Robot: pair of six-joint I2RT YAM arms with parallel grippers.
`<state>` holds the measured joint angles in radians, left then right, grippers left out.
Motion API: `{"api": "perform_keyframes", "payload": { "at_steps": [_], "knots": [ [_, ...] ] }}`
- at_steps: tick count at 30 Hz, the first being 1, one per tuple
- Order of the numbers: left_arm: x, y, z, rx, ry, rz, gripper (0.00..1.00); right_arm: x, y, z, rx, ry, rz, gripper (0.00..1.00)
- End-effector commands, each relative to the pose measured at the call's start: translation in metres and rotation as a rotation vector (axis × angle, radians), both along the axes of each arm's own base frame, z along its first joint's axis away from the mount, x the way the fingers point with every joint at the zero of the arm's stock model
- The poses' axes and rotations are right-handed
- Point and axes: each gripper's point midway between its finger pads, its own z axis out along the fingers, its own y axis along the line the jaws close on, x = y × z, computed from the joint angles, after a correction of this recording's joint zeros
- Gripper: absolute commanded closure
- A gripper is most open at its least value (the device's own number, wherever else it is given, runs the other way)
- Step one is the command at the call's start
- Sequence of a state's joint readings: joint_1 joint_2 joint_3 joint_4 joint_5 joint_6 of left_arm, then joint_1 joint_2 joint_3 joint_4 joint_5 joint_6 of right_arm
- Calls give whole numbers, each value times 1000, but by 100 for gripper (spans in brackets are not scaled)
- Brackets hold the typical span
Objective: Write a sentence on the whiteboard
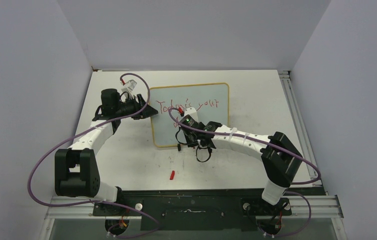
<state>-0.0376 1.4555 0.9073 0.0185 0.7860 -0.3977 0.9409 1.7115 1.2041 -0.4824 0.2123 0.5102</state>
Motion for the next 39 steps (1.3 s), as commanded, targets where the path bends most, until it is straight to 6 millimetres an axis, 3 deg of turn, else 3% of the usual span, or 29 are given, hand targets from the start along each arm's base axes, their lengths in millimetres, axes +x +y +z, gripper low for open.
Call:
{"api": "perform_keyframes", "payload": {
  "at_steps": [1,23,39],
  "knots": [
    [-3,-7,21,-21,-73,-44,56,10,5,7,25,-24,-8,95],
    [-3,-7,23,-21,-76,-44,56,14,11,4,7,-19,19,95],
    [-3,-7,24,-21,-80,-45,56,-1,9,-9,-11,18,38,95]
  ]
}}
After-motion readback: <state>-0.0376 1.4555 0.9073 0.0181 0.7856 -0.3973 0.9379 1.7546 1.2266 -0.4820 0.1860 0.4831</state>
